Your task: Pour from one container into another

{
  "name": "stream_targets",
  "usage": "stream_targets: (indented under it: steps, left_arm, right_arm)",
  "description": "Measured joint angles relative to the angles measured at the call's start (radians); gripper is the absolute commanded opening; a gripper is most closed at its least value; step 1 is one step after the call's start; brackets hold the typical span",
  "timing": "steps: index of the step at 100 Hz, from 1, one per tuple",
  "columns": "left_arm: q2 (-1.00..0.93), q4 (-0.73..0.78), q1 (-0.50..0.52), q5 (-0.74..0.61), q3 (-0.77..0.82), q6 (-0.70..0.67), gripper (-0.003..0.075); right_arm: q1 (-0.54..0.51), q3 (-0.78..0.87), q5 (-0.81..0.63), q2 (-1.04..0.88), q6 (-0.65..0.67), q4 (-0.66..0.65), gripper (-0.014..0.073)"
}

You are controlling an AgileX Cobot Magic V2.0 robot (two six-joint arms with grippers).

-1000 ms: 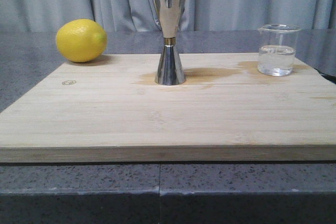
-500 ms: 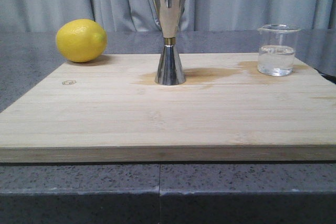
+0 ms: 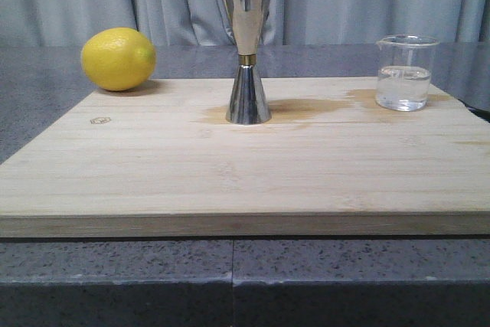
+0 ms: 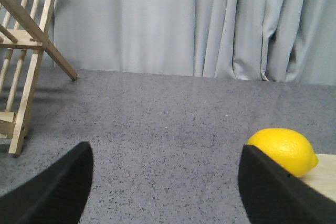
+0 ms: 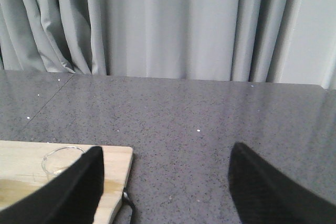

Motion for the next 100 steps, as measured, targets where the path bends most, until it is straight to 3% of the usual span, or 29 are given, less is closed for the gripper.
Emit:
stream_targets:
  steps: [44, 73, 100]
  left_arm:
    - [0.205, -0.057, 0.000, 0.465, -0.258, 0.123, 0.0534]
    - [0.374, -0.424, 0.000, 0.630, -0.320, 0.463, 0.0534]
    - [0.501, -0.754, 0.000, 0.638, -0.320, 0.850, 0.0534]
  right_arm:
    - [0.000, -0.114, 0.189, 0.121, 0.000, 0.015, 0.0460]
    - [0.000, -0.136, 0.256, 0.224, 0.000, 0.065, 0.0460]
    - [0.000, -0.162, 0.328, 0.311, 0.000, 0.091, 0.0460]
